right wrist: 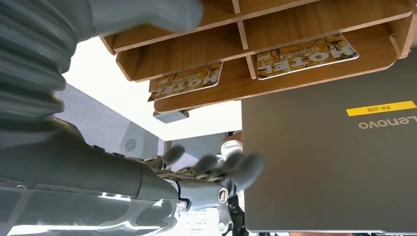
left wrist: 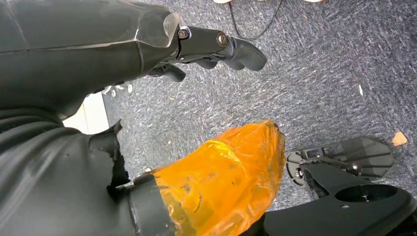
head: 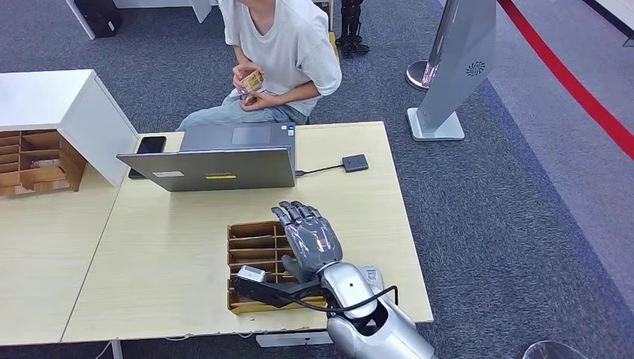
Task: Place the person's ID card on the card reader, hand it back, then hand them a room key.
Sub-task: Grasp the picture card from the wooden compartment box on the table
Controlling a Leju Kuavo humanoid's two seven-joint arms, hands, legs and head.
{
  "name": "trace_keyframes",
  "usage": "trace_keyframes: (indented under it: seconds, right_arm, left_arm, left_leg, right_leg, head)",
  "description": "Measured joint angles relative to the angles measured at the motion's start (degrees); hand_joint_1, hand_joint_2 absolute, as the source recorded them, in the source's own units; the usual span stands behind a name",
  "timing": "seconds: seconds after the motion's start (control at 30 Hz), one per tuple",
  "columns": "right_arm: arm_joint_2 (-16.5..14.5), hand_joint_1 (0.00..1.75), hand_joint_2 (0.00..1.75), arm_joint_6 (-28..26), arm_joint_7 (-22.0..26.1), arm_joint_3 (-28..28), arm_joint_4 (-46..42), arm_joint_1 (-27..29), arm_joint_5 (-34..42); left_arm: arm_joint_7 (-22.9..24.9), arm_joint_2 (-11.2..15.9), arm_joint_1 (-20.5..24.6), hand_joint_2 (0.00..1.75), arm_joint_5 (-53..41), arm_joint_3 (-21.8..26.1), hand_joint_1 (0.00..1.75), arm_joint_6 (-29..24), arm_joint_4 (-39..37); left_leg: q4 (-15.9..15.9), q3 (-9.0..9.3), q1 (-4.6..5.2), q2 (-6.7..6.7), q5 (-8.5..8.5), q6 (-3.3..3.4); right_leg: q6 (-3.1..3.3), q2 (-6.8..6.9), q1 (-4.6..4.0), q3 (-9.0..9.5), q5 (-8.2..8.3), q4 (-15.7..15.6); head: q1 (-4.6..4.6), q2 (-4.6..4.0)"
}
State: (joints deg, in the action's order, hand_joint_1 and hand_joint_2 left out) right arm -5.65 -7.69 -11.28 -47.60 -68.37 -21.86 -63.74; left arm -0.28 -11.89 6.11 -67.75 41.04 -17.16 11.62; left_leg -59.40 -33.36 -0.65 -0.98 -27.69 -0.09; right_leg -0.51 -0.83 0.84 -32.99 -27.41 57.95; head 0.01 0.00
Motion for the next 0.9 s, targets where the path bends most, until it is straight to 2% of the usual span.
trace_keyframes:
  seconds: [0.03, 0.07, 0.27, 0.53, 0.73, 0.9]
  right_arm:
    - [-0.03, 1.17, 1.75, 0.01, 0.02, 0.01, 0.13, -0.10, 0.07]
    - [-0.05, 1.27, 1.75, 0.01, 0.04, 0.01, 0.25, -0.19, 0.10]
    - [-0.10, 1.15, 1.75, -0.01, 0.06, 0.30, 0.50, -0.48, 0.25]
    - [-0.10, 1.10, 1.75, 0.00, 0.07, 0.56, 0.58, -0.63, 0.35]
    - [-0.10, 1.13, 1.75, 0.02, 0.09, 0.57, 0.65, -0.69, 0.58]
    - [-0.10, 1.26, 1.75, -0.07, 0.25, 0.60, 0.64, -0.70, 0.69]
  left_arm:
    - [-0.01, 0.00, 0.01, 0.00, 0.02, -0.03, 0.00, -0.02, 0.01]
    - [-0.01, 0.00, 0.01, 0.00, 0.03, -0.05, 0.00, -0.03, 0.03]
    - [0.02, 0.00, 0.02, 0.00, 0.04, -0.34, 0.00, -0.04, 0.13]
    - [0.02, 0.00, 0.02, 0.00, 0.15, -0.38, 0.00, -0.04, 0.16]
    - [0.02, 0.00, 0.02, 0.00, 0.47, -0.39, 0.00, -0.08, 0.27]
    - [0.02, 0.00, 0.01, 0.00, 0.62, -0.39, 0.00, -0.07, 0.27]
  left_leg:
    - [0.00, 0.00, 0.00, 0.00, 0.00, 0.00]
    - [0.00, 0.00, 0.00, 0.00, 0.00, 0.00]
    - [0.00, 0.00, 0.00, 0.00, 0.00, 0.00]
    - [0.00, 0.00, 0.00, 0.00, 0.00, 0.00]
    - [0.00, 0.00, 0.00, 0.00, 0.00, 0.00]
    - [0.00, 0.00, 0.00, 0.00, 0.00, 0.00]
  right_leg:
    - [0.00, 0.00, 0.00, 0.00, 0.00, 0.00]
    - [0.00, 0.00, 0.00, 0.00, 0.00, 0.00]
    - [0.00, 0.00, 0.00, 0.00, 0.00, 0.00]
    - [0.00, 0.00, 0.00, 0.00, 0.00, 0.00]
    - [0.00, 0.00, 0.00, 0.00, 0.00, 0.00]
    - [0.00, 0.00, 0.00, 0.00, 0.00, 0.00]
  head:
    - [0.00, 0.00]
    - [0.00, 0.00]
    - [0.00, 0.00]
    - [0.00, 0.00]
    - [0.01, 0.00]
    - [0.00, 0.00]
